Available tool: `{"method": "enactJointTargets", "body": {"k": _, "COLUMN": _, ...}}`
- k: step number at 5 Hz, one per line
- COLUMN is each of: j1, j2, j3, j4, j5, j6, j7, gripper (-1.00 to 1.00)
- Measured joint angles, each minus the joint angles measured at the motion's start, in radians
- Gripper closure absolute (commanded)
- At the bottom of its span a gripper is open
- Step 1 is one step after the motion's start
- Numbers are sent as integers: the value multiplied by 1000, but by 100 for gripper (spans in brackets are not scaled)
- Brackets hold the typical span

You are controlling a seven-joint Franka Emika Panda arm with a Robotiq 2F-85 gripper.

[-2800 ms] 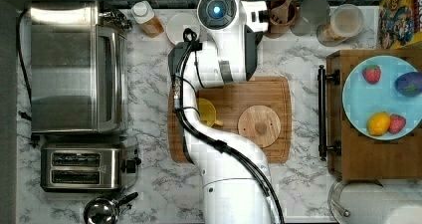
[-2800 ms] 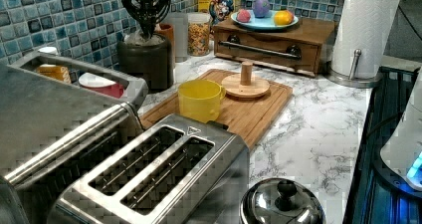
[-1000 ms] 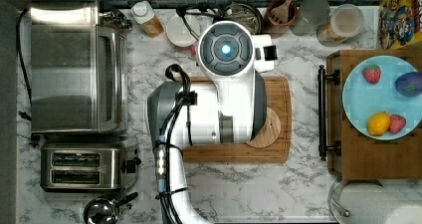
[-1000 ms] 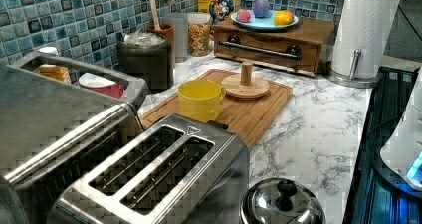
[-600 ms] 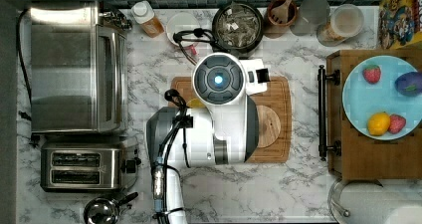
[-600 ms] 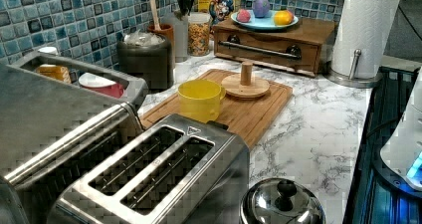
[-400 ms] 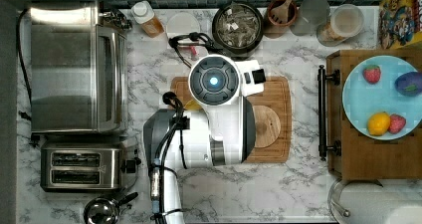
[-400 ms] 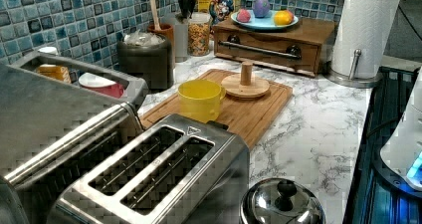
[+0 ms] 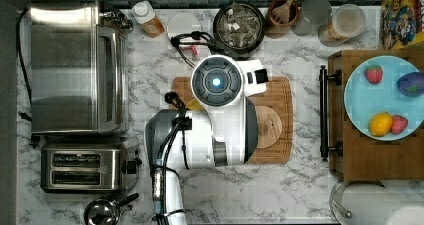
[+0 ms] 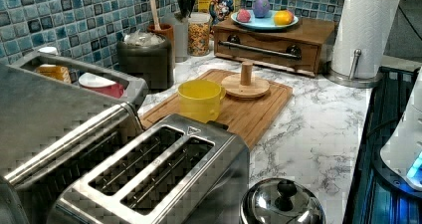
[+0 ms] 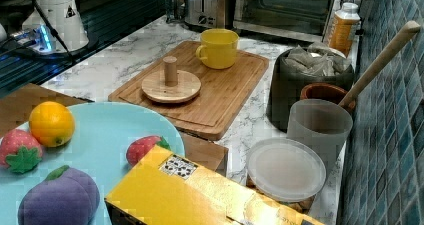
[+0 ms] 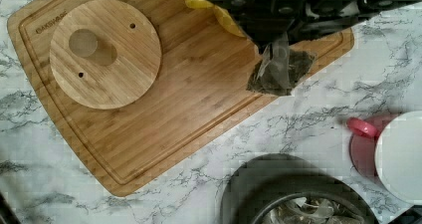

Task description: Get a tea bag.

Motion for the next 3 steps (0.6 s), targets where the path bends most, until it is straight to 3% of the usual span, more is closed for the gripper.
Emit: {"method": "enactJointTargets", "body": {"k": 3, "j1": -8, "j2": -2, "j3": 1, "j4": 0, "j5": -21, "j6": -22, "j7": 0, "gripper": 100}}
